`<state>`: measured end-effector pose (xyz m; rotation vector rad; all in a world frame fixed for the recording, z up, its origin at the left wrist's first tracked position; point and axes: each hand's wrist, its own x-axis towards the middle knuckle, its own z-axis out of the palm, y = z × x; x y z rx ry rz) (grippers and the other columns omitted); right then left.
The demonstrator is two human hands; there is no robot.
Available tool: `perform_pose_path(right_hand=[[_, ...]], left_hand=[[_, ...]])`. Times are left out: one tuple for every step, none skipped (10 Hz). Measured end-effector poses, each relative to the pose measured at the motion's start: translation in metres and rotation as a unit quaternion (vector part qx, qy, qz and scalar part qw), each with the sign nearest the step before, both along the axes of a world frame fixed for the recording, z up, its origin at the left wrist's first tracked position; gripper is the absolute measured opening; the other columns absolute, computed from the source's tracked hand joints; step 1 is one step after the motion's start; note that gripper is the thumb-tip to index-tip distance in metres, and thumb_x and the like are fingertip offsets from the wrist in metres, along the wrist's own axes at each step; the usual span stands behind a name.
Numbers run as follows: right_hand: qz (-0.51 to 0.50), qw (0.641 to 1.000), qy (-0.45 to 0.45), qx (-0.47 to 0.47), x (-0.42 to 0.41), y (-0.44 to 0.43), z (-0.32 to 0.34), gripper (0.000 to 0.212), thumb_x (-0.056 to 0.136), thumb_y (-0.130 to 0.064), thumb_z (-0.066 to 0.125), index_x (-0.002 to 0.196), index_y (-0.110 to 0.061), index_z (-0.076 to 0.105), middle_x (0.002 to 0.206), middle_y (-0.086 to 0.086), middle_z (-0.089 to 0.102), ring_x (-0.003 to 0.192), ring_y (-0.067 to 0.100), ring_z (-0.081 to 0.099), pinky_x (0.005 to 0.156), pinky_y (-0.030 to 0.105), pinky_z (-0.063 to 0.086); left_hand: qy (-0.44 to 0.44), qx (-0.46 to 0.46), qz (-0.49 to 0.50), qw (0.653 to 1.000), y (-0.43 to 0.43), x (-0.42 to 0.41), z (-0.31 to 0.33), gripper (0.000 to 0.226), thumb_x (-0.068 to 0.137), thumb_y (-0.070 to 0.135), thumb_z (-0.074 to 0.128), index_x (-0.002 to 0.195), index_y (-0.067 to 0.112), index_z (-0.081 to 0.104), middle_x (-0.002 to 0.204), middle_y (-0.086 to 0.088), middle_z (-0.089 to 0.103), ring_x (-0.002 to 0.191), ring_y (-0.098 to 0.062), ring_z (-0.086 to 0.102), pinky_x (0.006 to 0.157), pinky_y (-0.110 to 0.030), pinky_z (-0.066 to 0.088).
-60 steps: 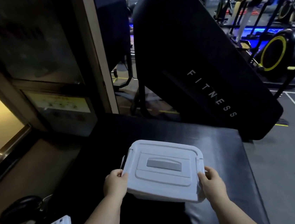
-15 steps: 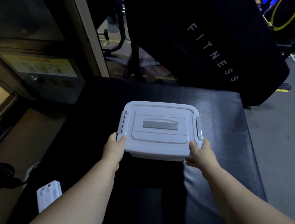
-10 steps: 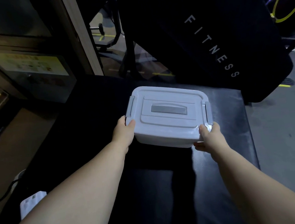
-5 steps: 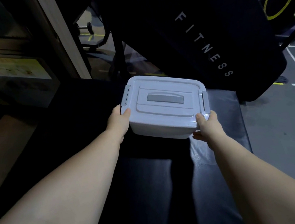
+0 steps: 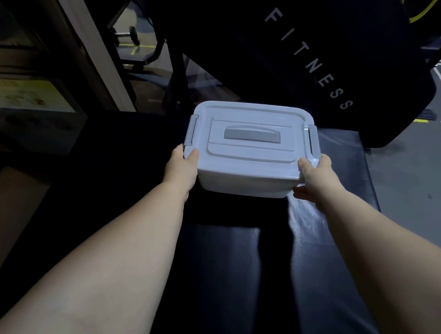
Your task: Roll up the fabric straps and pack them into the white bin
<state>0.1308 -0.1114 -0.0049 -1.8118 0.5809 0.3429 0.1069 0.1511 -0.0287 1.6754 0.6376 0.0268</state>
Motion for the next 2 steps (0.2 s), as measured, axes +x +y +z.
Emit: perform_pose_path(right_hand=[[-0.004,1.000,0.017,0.000,-0.0014,0.0016,0.0042,0.042,0.096,-0.030,0.045,0.135,-0.026,0.031,0.116,0.009,0.050,0.102,0.039,0.064,0.057,0.033,0.057],[0.014,0.999,0.024,-0.046,-0.0033,0.0004,0.0078,0.049,0.095,-0.037,0.045,0.140,-0.027,0.027,0.121,0.010,0.055,0.099,0.035,0.067,0.071,0.039,0.059]], left_hand=[[0.019,0.035,0.005,0.999,-0.0062,-0.0030,0.0120,0.034,0.100,0.032,0.047,0.131,0.019,0.050,0.117,-0.003,0.062,0.100,-0.023,0.059,0.096,-0.038,0.049],[0.080,0.091,0.034,0.992,-0.0121,-0.0052,0.0195,0.042,0.100,0.037,0.047,0.134,0.012,0.046,0.122,-0.010,0.058,0.109,-0.032,0.057,0.097,-0.041,0.048]])
